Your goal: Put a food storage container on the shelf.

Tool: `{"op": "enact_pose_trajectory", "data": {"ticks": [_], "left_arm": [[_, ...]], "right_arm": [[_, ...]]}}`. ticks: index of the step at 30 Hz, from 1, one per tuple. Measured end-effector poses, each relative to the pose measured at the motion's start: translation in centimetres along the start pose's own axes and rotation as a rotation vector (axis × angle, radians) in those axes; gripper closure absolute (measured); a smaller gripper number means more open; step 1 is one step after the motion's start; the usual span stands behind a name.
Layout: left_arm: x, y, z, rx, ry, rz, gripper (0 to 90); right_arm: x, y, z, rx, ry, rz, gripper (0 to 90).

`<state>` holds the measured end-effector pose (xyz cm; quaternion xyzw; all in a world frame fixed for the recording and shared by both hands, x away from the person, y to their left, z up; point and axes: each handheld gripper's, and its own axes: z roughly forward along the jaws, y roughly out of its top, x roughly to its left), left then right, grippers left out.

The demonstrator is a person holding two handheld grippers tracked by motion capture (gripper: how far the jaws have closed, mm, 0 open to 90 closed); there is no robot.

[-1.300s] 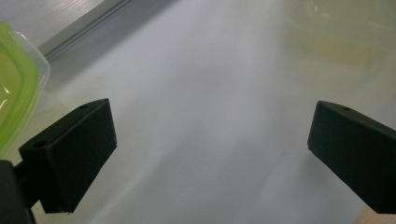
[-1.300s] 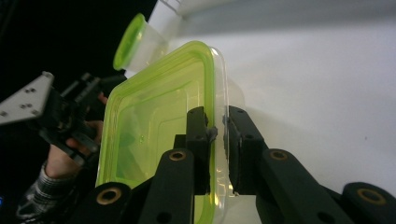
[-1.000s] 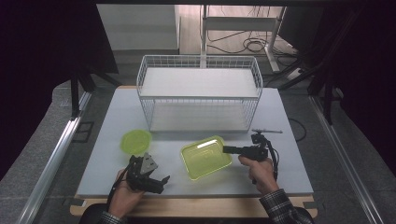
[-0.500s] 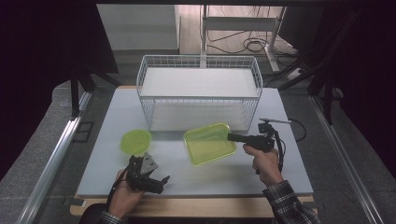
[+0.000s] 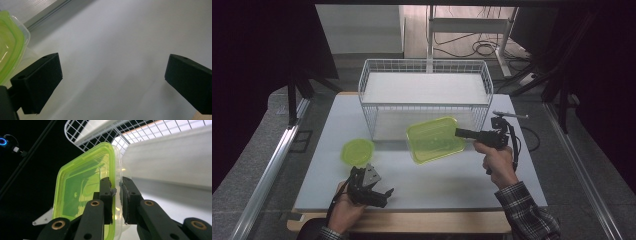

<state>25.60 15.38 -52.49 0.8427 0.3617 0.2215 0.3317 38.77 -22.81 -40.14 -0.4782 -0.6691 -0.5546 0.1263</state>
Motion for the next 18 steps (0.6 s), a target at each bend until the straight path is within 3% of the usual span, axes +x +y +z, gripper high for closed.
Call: {"op": "enact_pose_trajectory", "data": {"ticks": [7, 18], "left_arm": [[0.1, 0.0, 0.0, -0.003, 0.0, -0.004, 0.9], [0.2, 0.0, -0.1, -0.023, -0.009, -0.022, 1.2]], "right_arm": [[1.3, 1.6, -0.1, -0.01, -0.007, -0.022, 80.3], [3.3, 5.5, -0.2, -0.067, -0.026, -0.051, 80.3]]}}
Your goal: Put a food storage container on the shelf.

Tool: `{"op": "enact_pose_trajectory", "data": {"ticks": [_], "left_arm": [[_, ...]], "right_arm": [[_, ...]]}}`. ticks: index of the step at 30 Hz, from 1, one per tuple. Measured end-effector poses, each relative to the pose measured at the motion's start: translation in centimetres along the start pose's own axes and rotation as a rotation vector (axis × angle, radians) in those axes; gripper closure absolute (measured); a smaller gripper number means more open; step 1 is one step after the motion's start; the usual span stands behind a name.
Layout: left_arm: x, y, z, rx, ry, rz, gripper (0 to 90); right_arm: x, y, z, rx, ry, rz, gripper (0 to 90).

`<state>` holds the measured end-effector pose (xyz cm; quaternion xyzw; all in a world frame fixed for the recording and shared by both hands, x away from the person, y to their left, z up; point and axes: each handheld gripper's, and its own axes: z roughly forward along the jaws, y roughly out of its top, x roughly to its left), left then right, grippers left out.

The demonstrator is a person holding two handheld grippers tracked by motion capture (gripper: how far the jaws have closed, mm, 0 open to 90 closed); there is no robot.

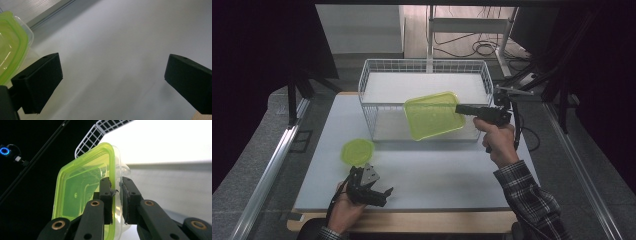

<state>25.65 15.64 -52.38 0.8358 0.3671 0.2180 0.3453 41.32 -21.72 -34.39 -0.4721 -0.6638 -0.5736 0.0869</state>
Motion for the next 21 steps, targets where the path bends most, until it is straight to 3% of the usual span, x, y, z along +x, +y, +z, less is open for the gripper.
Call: {"op": "enact_pose_trajectory", "data": {"ticks": [10, 21], "left_arm": [[0.0, 0.0, 0.0, 0.004, -0.002, -0.001, 1.1], [0.1, -0.1, -0.1, -0.004, -0.008, -0.01, 1.1]], "right_arm": [[0.2, 2.6, 0.5, -0.051, -0.053, -0.003, 80.3], [0.7, 5.4, 2.3, -0.091, -0.111, -0.012, 80.3]]}}
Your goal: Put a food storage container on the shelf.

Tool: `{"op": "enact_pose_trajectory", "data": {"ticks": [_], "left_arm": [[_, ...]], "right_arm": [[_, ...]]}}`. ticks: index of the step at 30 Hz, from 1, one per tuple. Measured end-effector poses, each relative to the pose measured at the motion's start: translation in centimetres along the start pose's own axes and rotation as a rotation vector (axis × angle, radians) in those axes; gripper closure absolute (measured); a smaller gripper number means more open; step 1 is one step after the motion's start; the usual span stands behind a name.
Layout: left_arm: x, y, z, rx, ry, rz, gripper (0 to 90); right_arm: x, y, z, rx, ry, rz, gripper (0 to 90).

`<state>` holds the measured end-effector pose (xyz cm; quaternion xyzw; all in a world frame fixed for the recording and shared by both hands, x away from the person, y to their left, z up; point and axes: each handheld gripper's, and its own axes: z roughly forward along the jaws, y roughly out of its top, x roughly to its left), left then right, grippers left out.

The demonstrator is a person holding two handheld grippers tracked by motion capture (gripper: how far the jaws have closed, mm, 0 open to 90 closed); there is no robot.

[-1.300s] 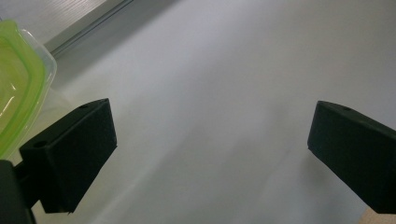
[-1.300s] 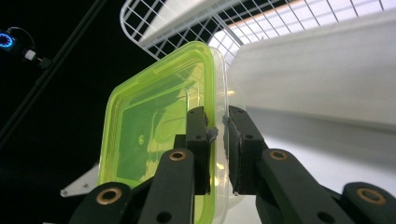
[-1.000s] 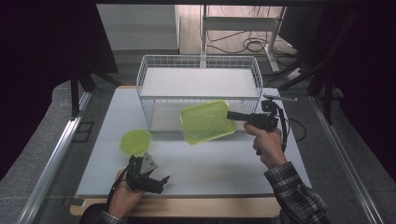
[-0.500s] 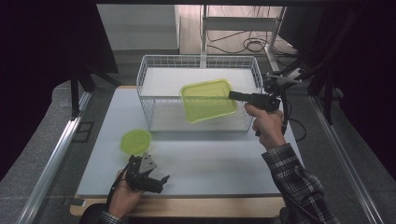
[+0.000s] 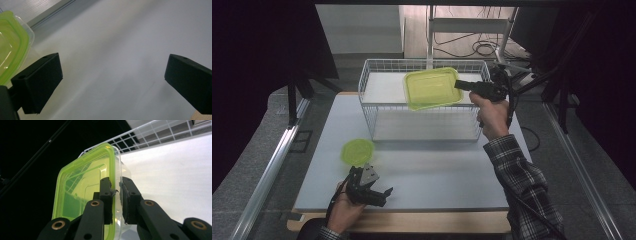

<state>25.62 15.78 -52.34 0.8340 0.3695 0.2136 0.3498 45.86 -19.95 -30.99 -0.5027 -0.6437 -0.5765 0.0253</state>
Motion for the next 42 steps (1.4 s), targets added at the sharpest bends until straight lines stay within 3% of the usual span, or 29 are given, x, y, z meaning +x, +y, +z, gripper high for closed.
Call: {"op": "enact_pose_trajectory", "data": {"ticks": [11, 20, 34, 42], "left_arm": [[0.1, 0.0, -0.1, -0.011, -0.009, -0.005, 1.0], [0.1, 0.0, -0.2, -0.011, -0.014, -0.003, 1.0], [0.1, 0.0, -0.1, -0.002, -0.016, 0.002, 0.9], [0.1, 0.0, -0.1, -0.006, -0.017, 0.002, 0.8]], "right_arm": [[-1.0, 1.4, 2.1, -0.041, -0.086, 0.004, 80.3], [-1.9, 1.1, 3.1, -0.046, -0.095, 0.022, 79.5], [-1.5, 0.9, 3.8, -0.01, -0.201, -0.091, 69.6], [-1.9, 1.1, 4.1, 0.005, -0.214, -0.113, 59.9]]}}
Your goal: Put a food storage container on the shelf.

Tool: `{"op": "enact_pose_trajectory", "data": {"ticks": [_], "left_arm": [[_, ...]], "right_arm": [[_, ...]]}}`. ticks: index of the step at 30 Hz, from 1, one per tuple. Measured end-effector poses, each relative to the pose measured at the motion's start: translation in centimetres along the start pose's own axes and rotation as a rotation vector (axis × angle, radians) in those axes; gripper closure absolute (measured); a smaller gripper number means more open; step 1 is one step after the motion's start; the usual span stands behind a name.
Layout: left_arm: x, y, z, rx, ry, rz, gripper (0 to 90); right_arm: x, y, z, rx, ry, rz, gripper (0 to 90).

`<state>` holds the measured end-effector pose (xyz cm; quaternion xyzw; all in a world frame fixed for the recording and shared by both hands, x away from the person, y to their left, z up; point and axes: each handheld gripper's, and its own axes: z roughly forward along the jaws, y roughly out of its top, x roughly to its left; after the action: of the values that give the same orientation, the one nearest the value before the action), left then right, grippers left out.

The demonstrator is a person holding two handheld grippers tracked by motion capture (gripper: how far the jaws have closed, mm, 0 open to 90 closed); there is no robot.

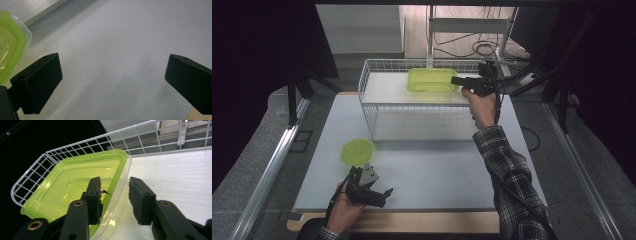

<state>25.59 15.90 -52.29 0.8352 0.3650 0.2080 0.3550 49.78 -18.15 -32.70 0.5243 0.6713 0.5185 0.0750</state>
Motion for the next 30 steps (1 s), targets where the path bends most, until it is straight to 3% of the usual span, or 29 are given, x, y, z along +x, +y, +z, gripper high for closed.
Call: {"op": "enact_pose_trajectory", "data": {"ticks": [3, 8, 13, 21, 22, 23, 24, 30], "left_arm": [[0.1, 0.0, -0.1, -0.014, -0.005, -0.007, 0.7], [0.2, 0.0, -0.3, -0.033, -0.019, -0.018, 0.6], [0.5, 0.0, -0.5, -0.071, -0.04, -0.051, 0.6], [0.9, -0.1, -0.7, -0.102, -0.05, -0.082, 0.0], [1.1, -0.1, -1.0, -0.152, -0.073, -0.097, 0.0], [1.1, -0.1, -1.0, -0.152, -0.073, -0.097, 0.0], [1.3, -0.1, -1.2, -0.193, -0.087, -0.117, 0.0], [1.3, -0.1, -1.2, -0.179, -0.079, -0.121, 0.0]], "right_arm": [[0.0, 0.2, -0.3, 0.002, 0.002, -0.011, 50.0], [0.2, 0.3, -1.0, -0.004, 0.025, -0.02, 41.0], [0.5, 0.0, -1.9, 0.008, 0.038, -0.077, 29.1], [0.8, -0.9, -2.8, 0.013, 0.053, -0.138, 19.6], [0.8, -1.2, -3.0, 0.013, 0.061, -0.15, 17.7], [0.8, -1.2, -3.0, 0.013, 0.061, -0.15, 17.7], [1.0, -1.5, -3.2, 0.016, 0.07, -0.162, 16.0], [1.5, -2.2, -4.1, 0.015, 0.081, -0.204, 13.0]]}}
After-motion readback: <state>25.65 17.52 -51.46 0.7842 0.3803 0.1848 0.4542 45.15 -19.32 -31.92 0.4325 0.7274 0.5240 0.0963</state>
